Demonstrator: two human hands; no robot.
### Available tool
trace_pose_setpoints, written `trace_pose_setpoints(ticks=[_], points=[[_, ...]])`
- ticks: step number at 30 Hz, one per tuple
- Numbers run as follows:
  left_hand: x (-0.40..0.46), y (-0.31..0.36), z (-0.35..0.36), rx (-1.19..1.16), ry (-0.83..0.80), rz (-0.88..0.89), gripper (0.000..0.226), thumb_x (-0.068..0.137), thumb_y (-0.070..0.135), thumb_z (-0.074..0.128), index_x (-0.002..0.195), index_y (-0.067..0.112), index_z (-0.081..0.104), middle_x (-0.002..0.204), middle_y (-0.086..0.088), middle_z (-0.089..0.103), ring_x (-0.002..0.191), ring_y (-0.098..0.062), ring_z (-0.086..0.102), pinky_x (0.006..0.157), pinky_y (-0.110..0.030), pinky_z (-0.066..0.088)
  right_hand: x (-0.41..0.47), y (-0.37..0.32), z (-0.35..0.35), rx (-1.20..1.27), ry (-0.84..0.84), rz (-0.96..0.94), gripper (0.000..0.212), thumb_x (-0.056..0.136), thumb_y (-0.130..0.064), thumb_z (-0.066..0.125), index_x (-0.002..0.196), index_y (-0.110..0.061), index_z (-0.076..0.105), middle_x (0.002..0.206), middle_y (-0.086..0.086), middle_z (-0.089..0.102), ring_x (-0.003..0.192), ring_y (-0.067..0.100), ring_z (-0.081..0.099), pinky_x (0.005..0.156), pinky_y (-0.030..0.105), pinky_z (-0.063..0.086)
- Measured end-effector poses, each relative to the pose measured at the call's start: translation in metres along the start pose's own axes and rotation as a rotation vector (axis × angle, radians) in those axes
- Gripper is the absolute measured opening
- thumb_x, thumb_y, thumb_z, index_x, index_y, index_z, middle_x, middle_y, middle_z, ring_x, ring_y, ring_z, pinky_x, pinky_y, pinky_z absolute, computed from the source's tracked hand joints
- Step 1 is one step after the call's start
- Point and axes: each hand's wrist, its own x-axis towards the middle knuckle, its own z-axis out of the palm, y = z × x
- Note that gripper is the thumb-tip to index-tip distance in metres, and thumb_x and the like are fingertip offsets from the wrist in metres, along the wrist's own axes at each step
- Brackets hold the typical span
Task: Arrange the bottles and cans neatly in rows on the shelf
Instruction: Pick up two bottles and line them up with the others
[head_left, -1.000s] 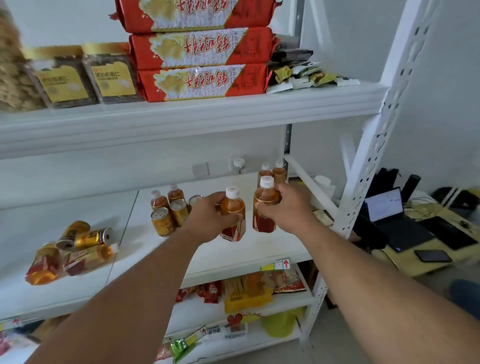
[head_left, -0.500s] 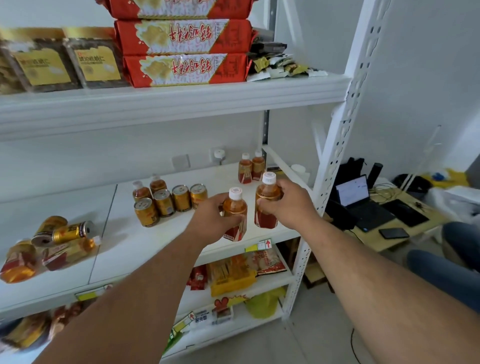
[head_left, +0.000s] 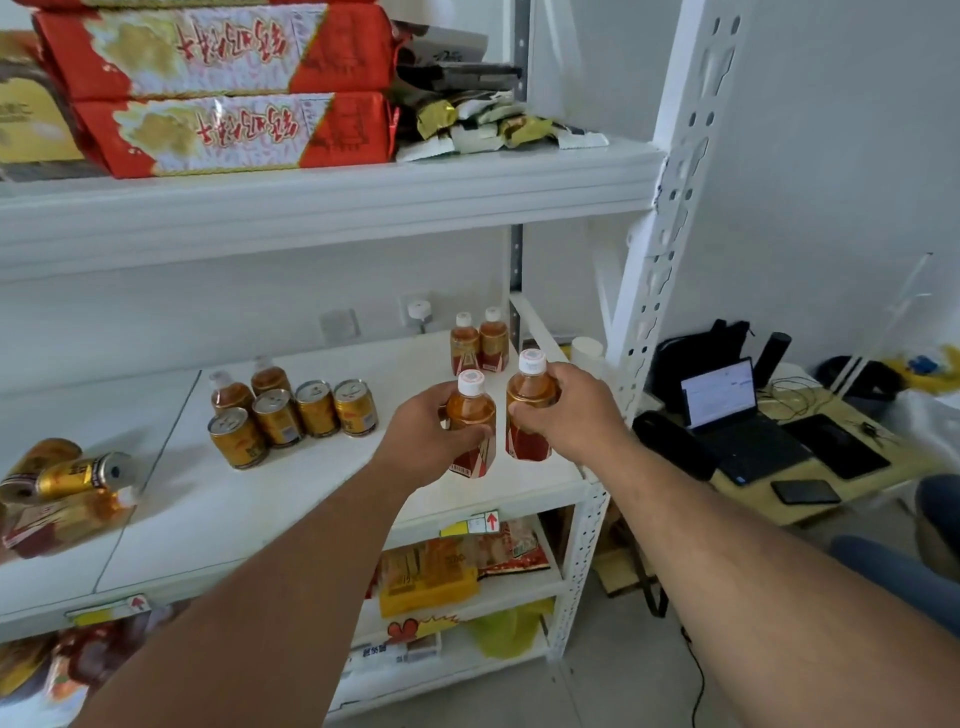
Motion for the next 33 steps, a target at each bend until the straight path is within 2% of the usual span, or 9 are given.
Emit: trace_pose_setpoints(ticks=[4, 9, 12, 17, 19, 22, 25, 30, 33], points=[[0.02, 0.004, 0.012, 0.002, 0.042, -0.035, 0.058, 0.074, 0.03, 0.083, 0.127, 0.033, 0.06, 0.104, 0.021, 0.064, 0.095, -0.001, 0.059, 0.072, -0.016, 0.04, 0.021, 0.014, -0.001, -0.016, -0.046, 0.004, 0.054, 0.075, -0.04, 0.084, 0.122, -0.034, 0.06, 0.106, -0.014, 0.066, 0.102, 0.013, 0.061, 0.085, 0.034, 0.05], [0.046, -0.001, 0.02, 0.046, 0.069, -0.053, 0.058, 0.075, 0.034, 0.081, 0.128, 0.035, 0.058, 0.099, 0.029, 0.058, 0.095, -0.002, 0.056, 0.069, -0.015, 0.039, 0.045, 0.021, 0.008, -0.024, -0.08, 0.021, 0.052, 0.078, -0.039, 0.083, 0.123, -0.031, 0.059, 0.114, -0.008, 0.067, 0.107, 0.018, 0.062, 0.089, 0.037, 0.051], [0.067, -0.011, 0.02, 0.054, 0.075, -0.08, 0.059, 0.075, 0.035, 0.081, 0.128, 0.036, 0.057, 0.101, 0.026, 0.059, 0.096, -0.002, 0.056, 0.07, -0.016, 0.039, 0.063, 0.021, 0.017, -0.024, -0.094, 0.03, 0.049, 0.08, -0.037, 0.081, 0.123, -0.029, 0.059, 0.116, -0.006, 0.066, 0.109, 0.018, 0.061, 0.085, 0.033, 0.047], [0.107, -0.036, 0.02, 0.014, 0.053, -0.117, 0.056, 0.076, 0.033, 0.08, 0.127, 0.037, 0.057, 0.109, 0.02, 0.064, 0.101, -0.008, 0.06, 0.075, -0.022, 0.042, 0.095, 0.022, 0.037, -0.031, -0.119, 0.072, 0.048, 0.085, -0.032, 0.078, 0.127, -0.028, 0.056, 0.125, -0.001, 0.065, 0.116, 0.023, 0.06, 0.095, 0.036, 0.045], [0.122, -0.047, 0.023, 0.007, 0.043, -0.129, 0.056, 0.076, 0.032, 0.079, 0.127, 0.037, 0.056, 0.11, 0.019, 0.064, 0.101, -0.009, 0.06, 0.075, -0.023, 0.042, 0.107, 0.022, 0.045, -0.038, -0.111, 0.075, 0.044, 0.087, -0.031, 0.076, 0.126, -0.028, 0.056, 0.126, 0.0, 0.065, 0.116, 0.024, 0.06, 0.093, 0.035, 0.043], [0.139, -0.057, 0.025, -0.007, 0.019, -0.12, 0.056, 0.071, 0.035, 0.078, 0.122, 0.041, 0.056, 0.102, 0.024, 0.061, 0.096, -0.005, 0.06, 0.068, -0.016, 0.04, 0.124, 0.024, 0.057, -0.07, -0.102, 0.081, 0.028, 0.09, -0.031, 0.072, 0.11, -0.032, 0.054, 0.114, 0.0, 0.067, 0.109, 0.024, 0.064, 0.086, 0.032, 0.044], [0.153, -0.068, 0.027, -0.011, -0.002, -0.106, 0.053, 0.063, 0.04, 0.074, 0.112, 0.045, 0.054, 0.097, 0.028, 0.061, 0.09, 0.003, 0.059, 0.065, -0.014, 0.039, 0.14, 0.03, 0.068, -0.103, -0.077, 0.088, 0.026, 0.089, -0.03, 0.073, 0.106, -0.03, 0.054, 0.103, -0.004, 0.065, 0.099, 0.021, 0.065, 0.085, 0.035, 0.05], [0.174, -0.083, 0.038, 0.005, -0.014, -0.109, 0.046, 0.072, 0.031, 0.076, 0.111, 0.042, 0.053, 0.096, 0.025, 0.06, 0.086, 0.006, 0.056, 0.063, -0.013, 0.038, 0.162, 0.046, 0.087, -0.158, -0.015, 0.083, 0.02, 0.09, -0.034, 0.071, 0.098, -0.027, 0.054, 0.09, -0.005, 0.064, 0.084, 0.014, 0.065, 0.077, 0.03, 0.051], [0.184, -0.088, 0.047, 0.016, 0.011, -0.118, 0.041, 0.076, 0.033, 0.074, 0.11, 0.04, 0.052, 0.093, 0.025, 0.058, 0.082, 0.004, 0.055, 0.061, -0.013, 0.037, 0.177, 0.059, 0.1, -0.185, 0.012, 0.083, 0.019, 0.091, -0.034, 0.071, 0.09, -0.03, 0.053, 0.083, -0.006, 0.063, 0.079, 0.012, 0.065, 0.078, 0.028, 0.054]])
